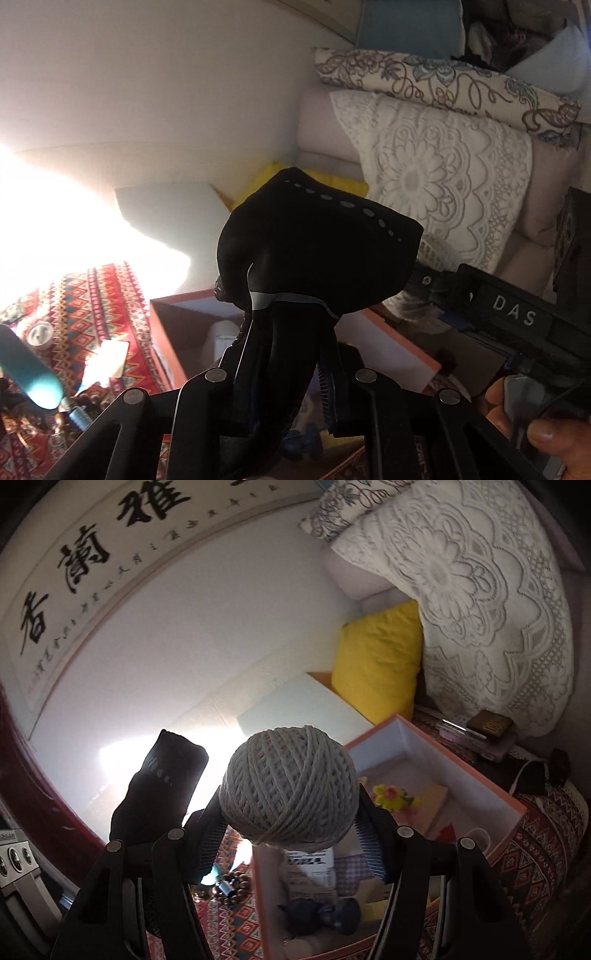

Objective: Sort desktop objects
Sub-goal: 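Carry twine ball and black glove into the pink box and release both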

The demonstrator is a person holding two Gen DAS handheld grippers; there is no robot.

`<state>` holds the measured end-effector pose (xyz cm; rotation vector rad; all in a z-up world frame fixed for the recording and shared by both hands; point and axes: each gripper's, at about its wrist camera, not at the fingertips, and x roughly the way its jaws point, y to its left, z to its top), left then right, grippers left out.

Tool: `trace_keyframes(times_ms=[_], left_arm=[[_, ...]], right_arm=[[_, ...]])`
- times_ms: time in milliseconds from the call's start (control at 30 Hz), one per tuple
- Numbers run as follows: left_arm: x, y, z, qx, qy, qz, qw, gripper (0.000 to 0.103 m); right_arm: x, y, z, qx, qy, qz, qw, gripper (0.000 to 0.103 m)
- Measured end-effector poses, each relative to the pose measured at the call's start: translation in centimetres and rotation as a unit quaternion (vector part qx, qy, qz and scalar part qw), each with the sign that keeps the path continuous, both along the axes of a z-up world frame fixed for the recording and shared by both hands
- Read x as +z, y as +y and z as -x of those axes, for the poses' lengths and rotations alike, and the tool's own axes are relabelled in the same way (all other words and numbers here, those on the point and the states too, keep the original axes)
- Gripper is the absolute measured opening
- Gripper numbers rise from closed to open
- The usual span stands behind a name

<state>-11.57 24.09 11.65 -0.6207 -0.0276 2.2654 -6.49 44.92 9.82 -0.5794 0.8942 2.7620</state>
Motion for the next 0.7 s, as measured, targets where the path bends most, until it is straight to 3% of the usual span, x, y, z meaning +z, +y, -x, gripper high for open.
trace_keyframes(times_ms=[67,100,133,167,200,233,333,500,700], left_arm=[[-1.1,2.5,1.3,-0.009,-0.011,0.008,0.9999,0.024],[-1.8,3.7,1.9,-0.011,-0.018,0.018,0.9996,0.032],[-2.8,4.7,2.7,-0.010,-0.031,0.033,0.9989,0.049],[-3.8,5.5,3.4,-0.007,-0.051,0.050,0.9975,0.061],[-4.7,6.1,4.1,-0.002,-0.069,0.063,0.9956,0.076],[-5.4,6.1,4.4,0.006,-0.081,0.067,0.9945,0.078],[-5.8,4.7,4.3,0.028,-0.078,0.062,0.9946,0.087],[-5.1,0.5,3.5,0.067,-0.065,0.046,0.9946,0.095],[-5.8,-5.4,3.3,0.128,-0.053,0.070,0.9879,0.096]], right_arm=[[-1.8,1.9,1.0,-0.033,-0.021,0.005,0.999,0.067],[-2.8,2.6,1.6,-0.058,-0.041,0.002,0.997,0.069],[-3.7,3.3,2.3,-0.083,-0.072,-0.005,0.994,0.074],[-4.6,3.9,2.7,-0.091,-0.095,-0.003,0.991,0.081],[-5.5,4.4,3.0,-0.094,-0.113,0.002,0.989,0.093],[-6.3,5.0,3.3,-0.096,-0.132,0.006,0.987,0.094],[-6.6,5.9,2.7,-0.084,-0.111,0.046,0.989,0.094],[-4.4,3.6,2.0,-0.079,-0.083,0.012,0.993,0.095],[-1.9,-3.5,3.8,0.006,-0.047,-0.021,0.999,0.098]])
